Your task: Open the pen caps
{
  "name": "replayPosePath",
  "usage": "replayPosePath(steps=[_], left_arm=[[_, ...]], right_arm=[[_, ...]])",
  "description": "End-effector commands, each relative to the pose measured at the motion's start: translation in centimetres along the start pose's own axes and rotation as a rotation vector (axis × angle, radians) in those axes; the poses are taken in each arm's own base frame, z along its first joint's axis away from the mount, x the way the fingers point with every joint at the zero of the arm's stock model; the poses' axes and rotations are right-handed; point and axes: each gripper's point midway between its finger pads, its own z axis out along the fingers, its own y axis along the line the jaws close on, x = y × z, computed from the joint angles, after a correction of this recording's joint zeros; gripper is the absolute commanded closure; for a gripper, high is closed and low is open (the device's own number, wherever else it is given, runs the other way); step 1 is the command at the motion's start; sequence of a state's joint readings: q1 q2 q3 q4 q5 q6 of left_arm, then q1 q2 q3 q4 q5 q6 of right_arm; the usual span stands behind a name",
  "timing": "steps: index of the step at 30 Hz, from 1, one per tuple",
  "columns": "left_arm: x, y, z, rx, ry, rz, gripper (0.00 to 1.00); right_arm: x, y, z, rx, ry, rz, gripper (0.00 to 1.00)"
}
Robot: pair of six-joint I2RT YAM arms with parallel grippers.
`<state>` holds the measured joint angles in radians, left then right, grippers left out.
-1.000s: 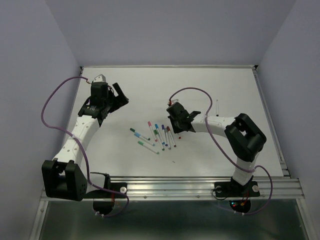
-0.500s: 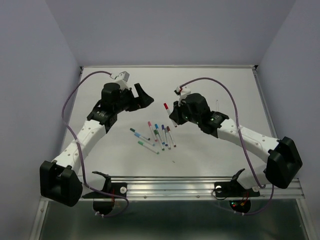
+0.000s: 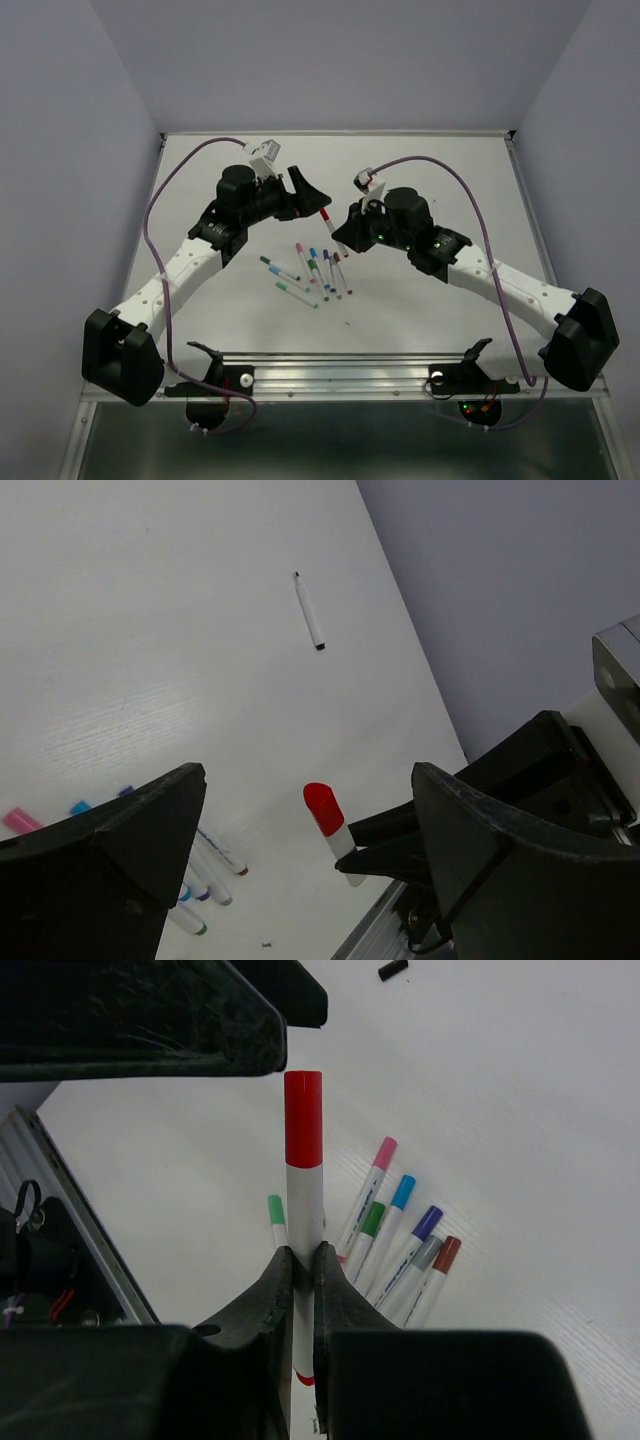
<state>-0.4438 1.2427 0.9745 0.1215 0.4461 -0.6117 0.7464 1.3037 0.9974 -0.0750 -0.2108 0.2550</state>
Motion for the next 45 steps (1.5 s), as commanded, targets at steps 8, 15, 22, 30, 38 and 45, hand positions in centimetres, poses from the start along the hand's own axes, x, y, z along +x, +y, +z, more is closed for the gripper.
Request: replayPosePath(steps=[8, 15, 22, 30, 38, 45], left_arm=[[0.2, -3.2, 0.9, 0.133, -0.003, 0.008, 0.27], [0.3, -2.9, 1.2, 0.117, -0.005, -0.006, 0.35], [0.1, -3.2, 1.3, 0.127, -0.020, -0.016, 0.42], [0.0, -3.3, 1.4, 0.133, -0.026, -0.022, 0.64], [0.5, -2.7, 1.6, 0.118, -0.010, -0.020, 0.88], [-1.2, -2.2, 1.8, 0.064, -0.087, -0.019, 1.00]], right_arm=[[-4.4, 1.4, -0.2, -0.047, -0.137, 0.017, 0.99], [-5.6, 1.7, -0.1, -0.054, -0.176, 0.038, 0.99], [-6.0, 2.0, 0.2, -0.073, -0.193, 0.075, 0.99], [-6.1, 1.8, 0.6, -0.062, -0.199, 0.095, 0.99], [-7.2, 1.6, 0.3, -0.042, -0.238, 0.091, 0.99], [-5.0, 3.3, 1.0, -0.161, -0.139, 0.037, 0.99]])
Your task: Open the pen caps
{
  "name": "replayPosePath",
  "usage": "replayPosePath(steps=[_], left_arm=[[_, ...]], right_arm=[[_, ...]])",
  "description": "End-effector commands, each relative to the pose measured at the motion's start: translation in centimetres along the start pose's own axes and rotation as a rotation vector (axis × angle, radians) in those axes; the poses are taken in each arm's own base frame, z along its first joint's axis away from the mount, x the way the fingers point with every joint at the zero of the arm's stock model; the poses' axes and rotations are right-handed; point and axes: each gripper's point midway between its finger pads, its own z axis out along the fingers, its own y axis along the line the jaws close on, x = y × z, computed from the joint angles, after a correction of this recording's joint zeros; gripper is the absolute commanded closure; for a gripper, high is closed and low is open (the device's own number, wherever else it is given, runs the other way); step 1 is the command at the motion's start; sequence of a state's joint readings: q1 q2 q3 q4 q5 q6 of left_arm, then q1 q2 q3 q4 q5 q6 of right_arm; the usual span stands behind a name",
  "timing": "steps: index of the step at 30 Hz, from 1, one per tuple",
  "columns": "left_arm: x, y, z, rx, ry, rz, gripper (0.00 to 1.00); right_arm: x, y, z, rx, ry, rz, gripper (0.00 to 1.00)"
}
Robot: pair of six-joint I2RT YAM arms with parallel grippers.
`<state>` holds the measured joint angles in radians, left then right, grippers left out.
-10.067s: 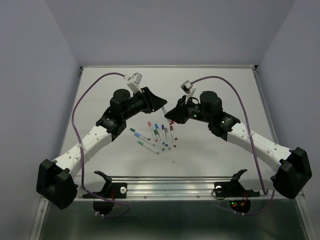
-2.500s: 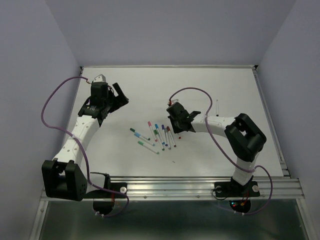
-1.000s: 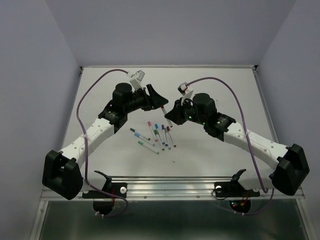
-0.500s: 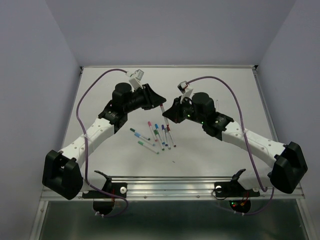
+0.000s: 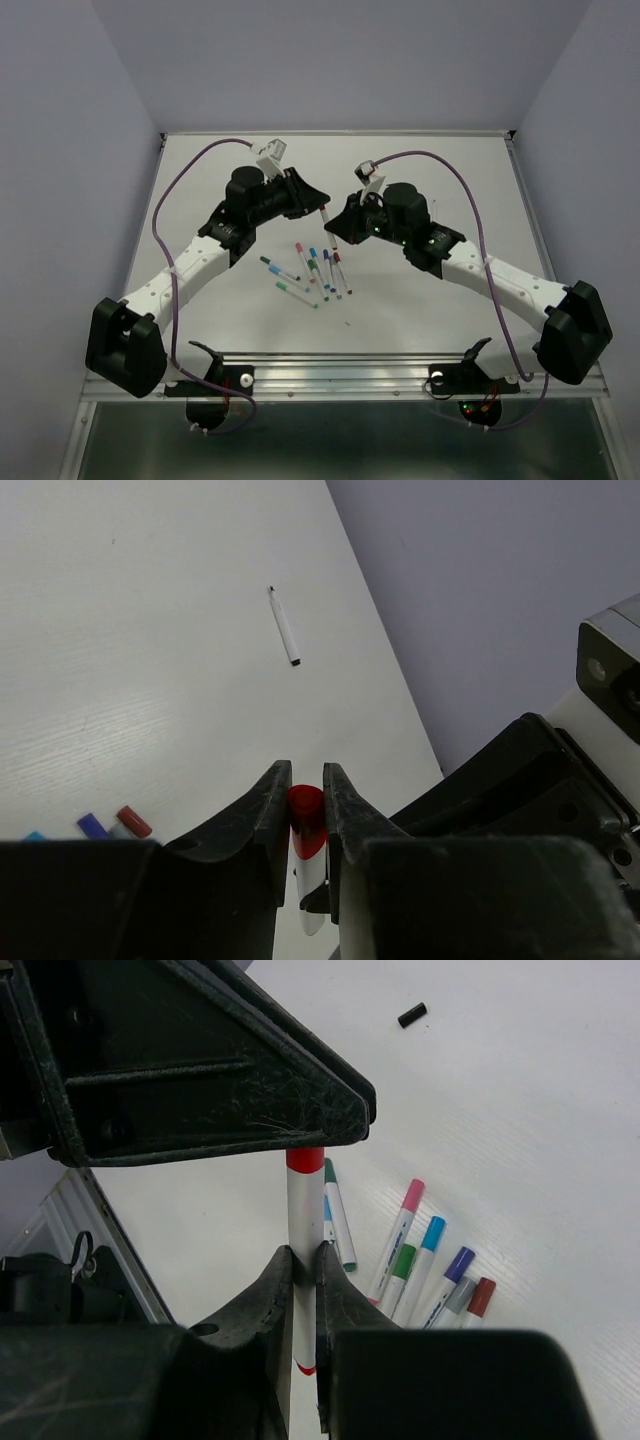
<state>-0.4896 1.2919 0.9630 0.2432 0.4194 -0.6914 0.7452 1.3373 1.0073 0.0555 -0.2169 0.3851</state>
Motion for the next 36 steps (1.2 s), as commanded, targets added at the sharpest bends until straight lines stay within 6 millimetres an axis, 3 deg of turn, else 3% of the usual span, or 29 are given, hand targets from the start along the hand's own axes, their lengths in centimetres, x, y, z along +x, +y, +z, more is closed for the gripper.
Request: replayPosePath(steps=[1, 2, 5, 7, 10, 12, 17, 20, 23, 26, 27, 28, 29, 30, 31, 32, 35, 36], left_arm=[[-2.0, -1.0, 0.2, 0.005, -0.079, 0.033, 1.00], [-3.7, -1.3, 0.5, -0.019, -0.125, 0.045, 1.00], [-5.9, -0.4, 1.5, -0.094, -0.168, 0.042, 1.00], [-8.3, -1.0, 1.7, -0.096, -0.224, 0.037, 1.00], [-11.8, 0.2, 2.0, -0.135, -0.296, 0.016, 1.00], [-14.2, 1.6, 1.7, -0.171, -0.344, 0.003, 1.00], [-17.0, 4.2, 0.4, -0.238, -0.427, -0.027, 1.00], [-18.2, 6.1, -0.6, -0.296, -0.479, -0.054, 1.00], [-17.3, 6.0, -0.3, -0.252, -0.438, -0.062, 1.00], [-15.6, 6.2, -0.2, -0.229, -0.392, -0.073, 1.00], [-14.8, 6.4, -0.4, -0.227, -0.377, -0.078, 1.00], [-14.3, 6.3, -0.5, -0.223, -0.368, -0.080, 1.00], [-13.3, 6.0, -0.7, -0.200, -0.345, -0.079, 1.00], [-12.8, 5.8, -0.8, -0.192, -0.333, -0.080, 1.00], [-12.2, 5.5, -0.9, -0.182, -0.320, -0.078, 1.00], [-11.1, 5.0, -1.0, -0.165, -0.296, -0.079, 1.00], [-9.5, 3.9, -1.3, -0.142, -0.275, -0.084, 1.00], [-8.2, 3.4, -0.9, -0.129, -0.251, -0.082, 1.00]], right_arm=[[-1.1, 2.7, 0.2, -0.157, 0.006, -0.084, 0.99], [0.4, 3.0, 0.1, -0.199, 0.062, -0.090, 0.99], [4.3, 3.1, -0.3, -0.269, 0.172, -0.077, 0.99], [7.8, 4.6, -1.0, -0.348, 0.263, -0.080, 0.99], [11.8, 6.0, -2.4, -0.425, 0.356, -0.064, 0.99], [13.1, 6.2, -3.2, -0.429, 0.385, -0.062, 0.99], [15.3, 6.4, -5.2, -0.447, 0.411, 0.008, 0.99], [15.3, 6.7, -5.8, -0.457, 0.399, 0.025, 0.99], [14.8, 5.4, -5.0, -0.367, 0.367, 0.019, 0.99], [12.8, 4.5, -3.6, -0.279, 0.304, -0.007, 0.99], [10.5, 3.5, -2.6, -0.195, 0.239, -0.019, 0.99], [9.5, 3.1, -2.2, -0.162, 0.208, -0.029, 0.95], [7.0, 1.8, -1.5, -0.079, 0.132, -0.048, 0.83], [7.1, 1.7, -1.4, -0.076, 0.136, -0.047, 0.82], [4.3, 0.9, -0.9, -0.021, 0.065, -0.080, 0.81], [3.2, -0.2, -0.6, 0.021, 0.039, -0.090, 0.64], [-0.5, -0.5, 0.3, 0.030, -0.023, -0.131, 0.57], [-1.7, -0.7, 0.6, 0.060, -0.052, -0.131, 0.49]])
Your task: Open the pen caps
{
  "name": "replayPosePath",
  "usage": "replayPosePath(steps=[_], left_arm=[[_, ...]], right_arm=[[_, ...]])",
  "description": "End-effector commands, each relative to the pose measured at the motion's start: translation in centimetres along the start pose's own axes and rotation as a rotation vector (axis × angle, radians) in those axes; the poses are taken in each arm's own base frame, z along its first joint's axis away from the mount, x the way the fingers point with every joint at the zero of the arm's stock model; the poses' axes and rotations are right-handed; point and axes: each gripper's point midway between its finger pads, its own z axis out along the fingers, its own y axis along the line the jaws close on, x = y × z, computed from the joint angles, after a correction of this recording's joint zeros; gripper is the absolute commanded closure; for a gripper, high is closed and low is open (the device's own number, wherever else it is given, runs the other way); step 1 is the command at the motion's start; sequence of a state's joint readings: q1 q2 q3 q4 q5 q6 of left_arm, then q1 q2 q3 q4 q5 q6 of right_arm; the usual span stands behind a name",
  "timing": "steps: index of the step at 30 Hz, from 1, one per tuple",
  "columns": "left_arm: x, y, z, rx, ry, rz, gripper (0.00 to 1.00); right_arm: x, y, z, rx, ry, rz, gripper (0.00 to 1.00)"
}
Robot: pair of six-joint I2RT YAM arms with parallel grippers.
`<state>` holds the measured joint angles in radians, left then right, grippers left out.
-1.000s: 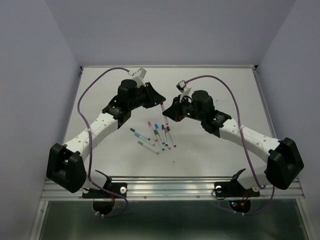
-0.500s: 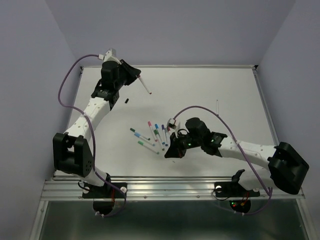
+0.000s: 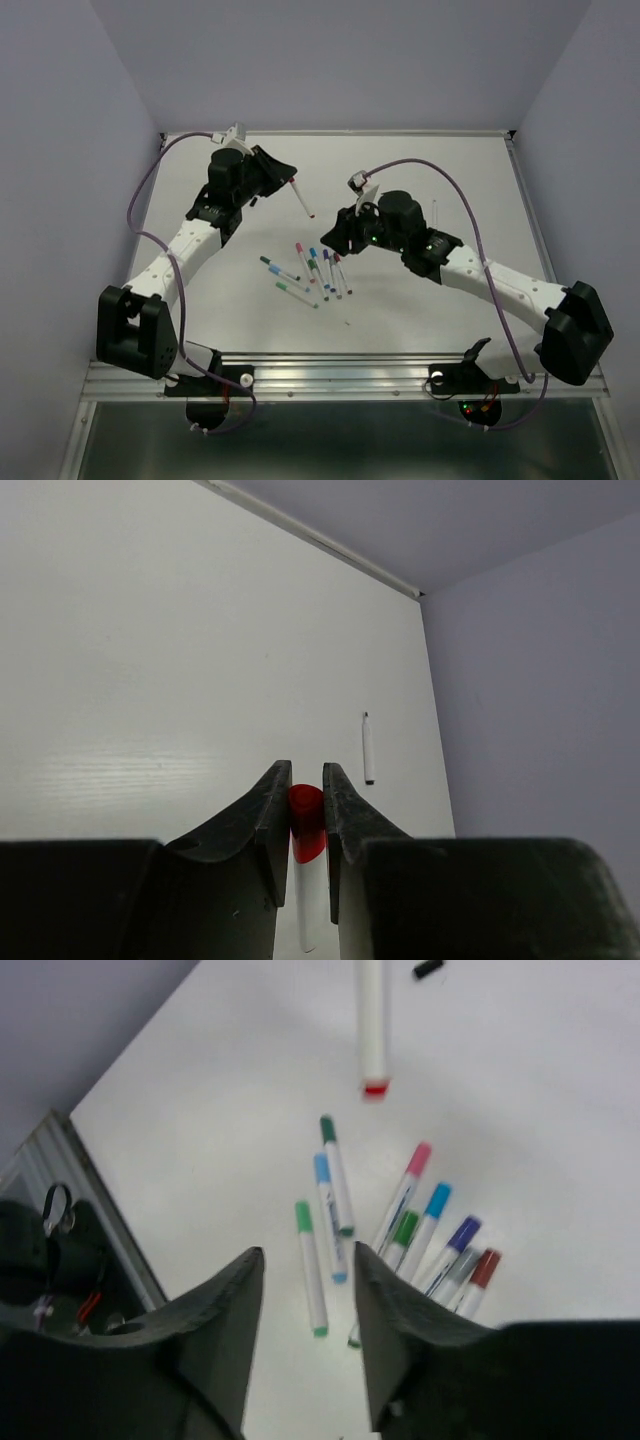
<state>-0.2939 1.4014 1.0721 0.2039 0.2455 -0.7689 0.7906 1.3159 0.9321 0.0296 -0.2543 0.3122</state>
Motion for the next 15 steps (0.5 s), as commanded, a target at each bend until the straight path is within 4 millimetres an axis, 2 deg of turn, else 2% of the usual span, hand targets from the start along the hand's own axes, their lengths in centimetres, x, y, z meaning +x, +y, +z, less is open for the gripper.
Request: replayPosePath(steps=[1, 3, 5, 6, 10, 11, 12, 14, 15], left_arm=[[1.6, -4.8, -2.4, 0.155, 0.008, 0.023, 1.00], [2.7, -5.6, -2.6, 0.182, 0.032, 0.020, 1.00], [3.0, -6.1, -2.8, 0.193, 0.037, 0.020, 1.00], [3.2, -6.3, -2.9, 0.196, 0.038, 0.021, 1.00], [4.1, -7.2, -3.3, 0.226, 0.058, 0.015, 1.00], [4.3, -7.4, -3.4, 0.233, 0.062, 0.013, 1.00], [4.3, -7.5, -3.4, 0.236, 0.061, 0.012, 1.00], [4.4, -7.6, -3.5, 0.240, 0.064, 0.011, 1.00], [4.3, -7.5, -3.4, 0.235, 0.058, 0.012, 1.00]], right_arm=[[-7.8, -2.1, 0.9, 0.121, -0.179, -0.072, 0.43], [-8.5, -1.7, 1.5, 0.098, -0.169, -0.109, 0.38], [-8.8, -1.3, 2.1, 0.079, -0.149, -0.131, 0.37], [-9.6, -1.1, 2.2, 0.076, -0.158, -0.141, 0.37], [-10.1, -1.6, 2.9, 0.097, -0.159, -0.149, 0.35], [-9.9, -1.7, 3.2, 0.096, -0.152, -0.148, 0.41], [-10.2, -1.4, 3.2, 0.086, -0.156, -0.147, 0.61], [-10.1, -1.2, 3.5, 0.070, -0.148, -0.140, 0.82], [-9.9, -0.9, 3.5, 0.049, -0.141, -0.139, 0.96]])
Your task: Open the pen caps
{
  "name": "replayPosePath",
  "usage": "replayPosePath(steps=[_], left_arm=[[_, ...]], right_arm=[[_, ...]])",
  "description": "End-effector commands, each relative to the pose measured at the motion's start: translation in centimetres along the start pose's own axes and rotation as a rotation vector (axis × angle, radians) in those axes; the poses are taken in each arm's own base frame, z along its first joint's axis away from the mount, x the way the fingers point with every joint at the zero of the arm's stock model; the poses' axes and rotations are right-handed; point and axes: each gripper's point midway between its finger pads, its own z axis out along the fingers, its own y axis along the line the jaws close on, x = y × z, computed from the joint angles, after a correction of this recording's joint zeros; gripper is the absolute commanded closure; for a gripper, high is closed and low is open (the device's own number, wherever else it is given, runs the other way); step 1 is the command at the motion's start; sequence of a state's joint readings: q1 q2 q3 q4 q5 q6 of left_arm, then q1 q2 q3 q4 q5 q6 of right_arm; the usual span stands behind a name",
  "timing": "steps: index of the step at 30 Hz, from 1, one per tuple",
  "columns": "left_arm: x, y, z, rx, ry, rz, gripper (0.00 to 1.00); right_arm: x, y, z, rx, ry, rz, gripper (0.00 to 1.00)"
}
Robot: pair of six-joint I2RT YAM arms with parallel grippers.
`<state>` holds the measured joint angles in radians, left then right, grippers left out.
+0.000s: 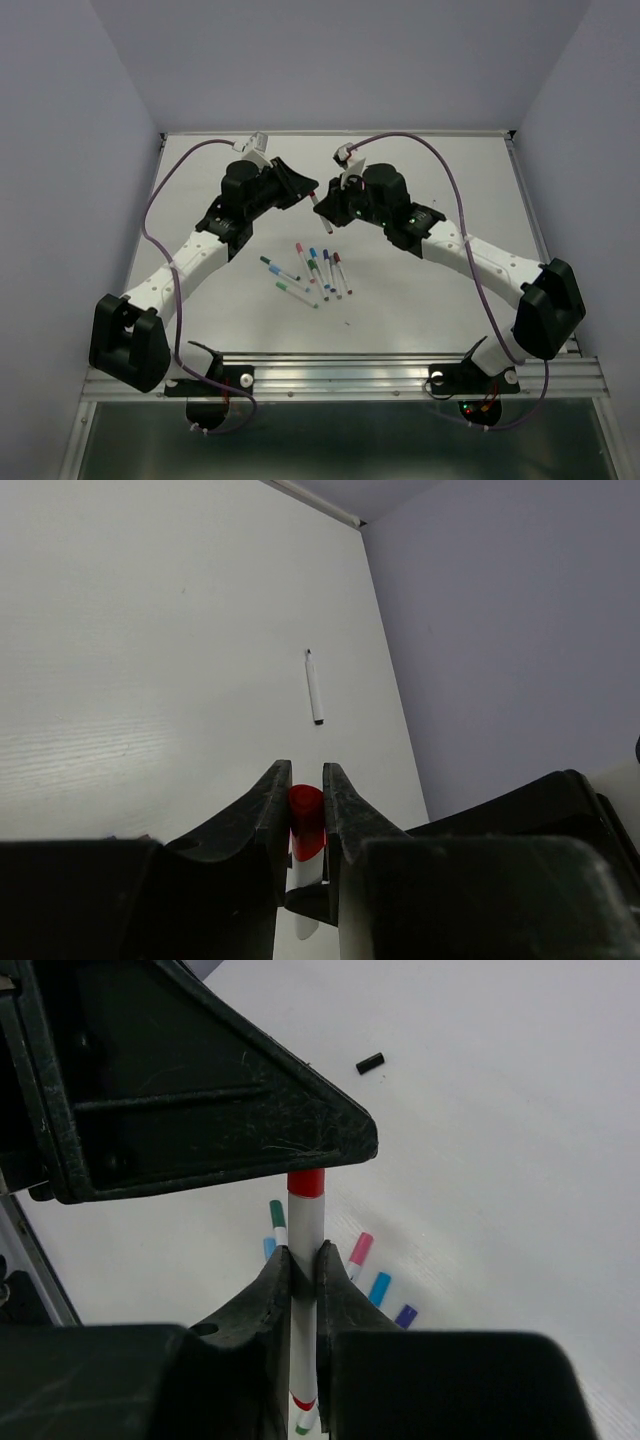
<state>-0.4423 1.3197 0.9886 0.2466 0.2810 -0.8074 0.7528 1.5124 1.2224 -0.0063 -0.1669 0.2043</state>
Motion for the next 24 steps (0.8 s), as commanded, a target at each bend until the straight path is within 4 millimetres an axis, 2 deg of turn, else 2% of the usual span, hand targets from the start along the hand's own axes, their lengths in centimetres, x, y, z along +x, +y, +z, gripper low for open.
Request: replayPosePath(steps=[1, 3, 4, 7, 8, 9, 11, 12, 15, 16, 21, 22, 23, 24], left_arm=[[-1.5, -2.8, -1.0, 0.088, -0.060, 0.017, 1.00], [-2.3, -2.6, -0.7, 0.067, -0.088, 0.018, 1.00], [-2.6, -2.4, -0.6, 0.052, -0.099, 0.024, 1.00], [-4.9, -1.8, 0.2, 0.007, -0.149, 0.028, 1.00], [-5.5, -1.0, 0.7, -0.017, -0.162, 0.023, 1.00], [-7.5, -0.6, 0.6, -0.034, -0.208, 0.021, 1.00], [-9.6, 0.7, 0.7, -0.077, -0.261, 0.005, 1.00], [-10.8, 1.5, 1.0, -0.108, -0.280, -0.003, 1.00], [-13.7, 3.6, 0.7, -0.174, -0.352, -0.012, 1.00], [-14.2, 3.6, 0.6, -0.183, -0.368, -0.008, 1.00], [-15.3, 5.4, -0.5, -0.257, -0.411, -0.006, 1.00], [-14.8, 6.2, -0.5, -0.274, -0.395, -0.009, 1.00], [-14.5, 6.6, -0.5, -0.291, -0.387, -0.002, 1.00], [-13.7, 8.0, -0.6, -0.344, -0.357, 0.000, 1.00]], right_arm=[[-2.0, 1.3, 0.0, -0.055, -0.040, -0.018, 0.99], [-1.3, 1.5, -0.4, -0.070, -0.027, -0.009, 0.99], [0.4, 1.8, -0.6, -0.097, 0.012, 0.001, 0.99], [2.9, 2.7, -1.9, -0.153, 0.060, 0.039, 0.99], [5.9, 2.5, -2.4, -0.162, 0.119, 0.069, 0.99], [6.3, 4.1, -3.5, -0.245, 0.125, 0.095, 0.99], [8.6, 5.5, -4.8, -0.318, 0.156, 0.135, 0.99], [11.4, 6.5, -5.9, -0.372, 0.218, 0.174, 0.99], [12.5, 7.9, -7.8, -0.439, 0.221, 0.218, 0.99], [13.2, 8.0, -8.2, -0.447, 0.223, 0.249, 0.99], [11.9, 7.1, -8.3, -0.370, 0.166, 0.239, 0.99], [12.0, 6.0, -7.9, -0.301, 0.163, 0.236, 0.99], [11.1, 4.7, -7.5, -0.237, 0.140, 0.237, 0.99], [11.2, 2.8, -7.1, -0.149, 0.140, 0.242, 0.99]])
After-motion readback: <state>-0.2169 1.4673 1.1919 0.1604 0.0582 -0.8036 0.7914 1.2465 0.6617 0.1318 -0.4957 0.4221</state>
